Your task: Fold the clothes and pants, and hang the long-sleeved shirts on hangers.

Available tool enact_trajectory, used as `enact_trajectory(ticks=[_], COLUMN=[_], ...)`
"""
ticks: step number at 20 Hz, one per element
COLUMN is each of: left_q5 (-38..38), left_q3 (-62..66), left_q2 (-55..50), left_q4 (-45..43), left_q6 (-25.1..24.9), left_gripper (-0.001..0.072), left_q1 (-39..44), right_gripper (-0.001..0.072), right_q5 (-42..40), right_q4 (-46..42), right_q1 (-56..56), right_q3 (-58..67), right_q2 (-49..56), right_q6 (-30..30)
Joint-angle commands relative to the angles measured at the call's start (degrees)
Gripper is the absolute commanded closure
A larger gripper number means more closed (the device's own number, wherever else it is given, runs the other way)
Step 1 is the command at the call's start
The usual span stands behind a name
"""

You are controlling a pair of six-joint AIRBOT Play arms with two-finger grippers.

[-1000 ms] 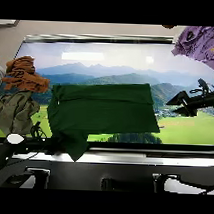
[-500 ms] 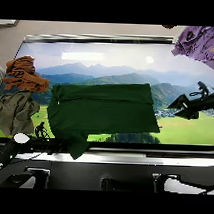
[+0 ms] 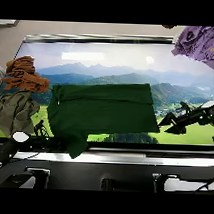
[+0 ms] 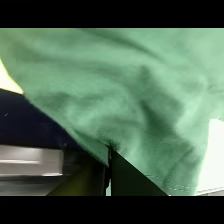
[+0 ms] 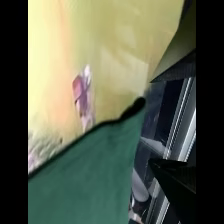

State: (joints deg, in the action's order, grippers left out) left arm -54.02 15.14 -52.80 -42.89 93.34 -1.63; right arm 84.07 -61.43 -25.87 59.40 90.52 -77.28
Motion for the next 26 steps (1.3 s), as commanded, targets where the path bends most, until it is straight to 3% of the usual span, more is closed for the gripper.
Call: enact_trajectory(ticks=[1, 11, 12, 15, 16, 19, 21, 23, 26], left_q5=[-0.6, -0.6, -0.6, -1.7, -3.0, -10.0, -17.7, -25.1, -32.6], left_q3=[1.3, 1.3, 1.3, 1.6, 2.4, 9.0, 16.0, 22.6, 27.9], left_q2=[0.0, 0.1, 0.1, 0.1, 0.1, 1.4, 2.5, 4.2, 7.5], left_q4=[0.4, 0.5, 0.5, 0.4, -0.3, -9.6, -20.6, -27.7, -28.6], left_q6=[-0.3, -0.3, -0.3, -0.3, -0.3, 2.1, 6.3, 7.3, 7.2], left_gripper=[0.0688, 0.0688, 0.0688, 0.0688, 0.0689, 0.0690, 0.0690, 0.0690, 0.0690], left_q1=[-0.2, -0.2, -0.2, -0.2, -0.2, -0.2, -1.7, -3.4, -3.6], right_gripper=[0.0192, 0.0268, 0.0312, 0.0638, 0.0676, 0.0677, 0.0678, 0.0678, 0.0678], right_q5=[-3.8, -8.0, -8.5, -11.1, -11.3, -9.0, -8.3, -6.6, -2.1], right_q4=[0.6, 5.0, 4.8, 6.9, 8.0, 9.0, 7.4, 4.8, -0.1], right_q1=[0.0, 1.0, 1.7, 2.9, 2.9, 2.9, 2.9, 2.9, 2.9], right_q3=[-3.8, -6.8, -7.6, -7.6, -7.3, -5.8, -5.8, -5.8, -5.8], right_q2=[0.2, 0.3, 0.3, 0.1, 0.1, -0.7, -3.6, -7.6, -13.9], right_q6=[3.2, 7.2, 7.9, 9.2, 9.1, 7.4, 3.3, -1.0, -5.7])
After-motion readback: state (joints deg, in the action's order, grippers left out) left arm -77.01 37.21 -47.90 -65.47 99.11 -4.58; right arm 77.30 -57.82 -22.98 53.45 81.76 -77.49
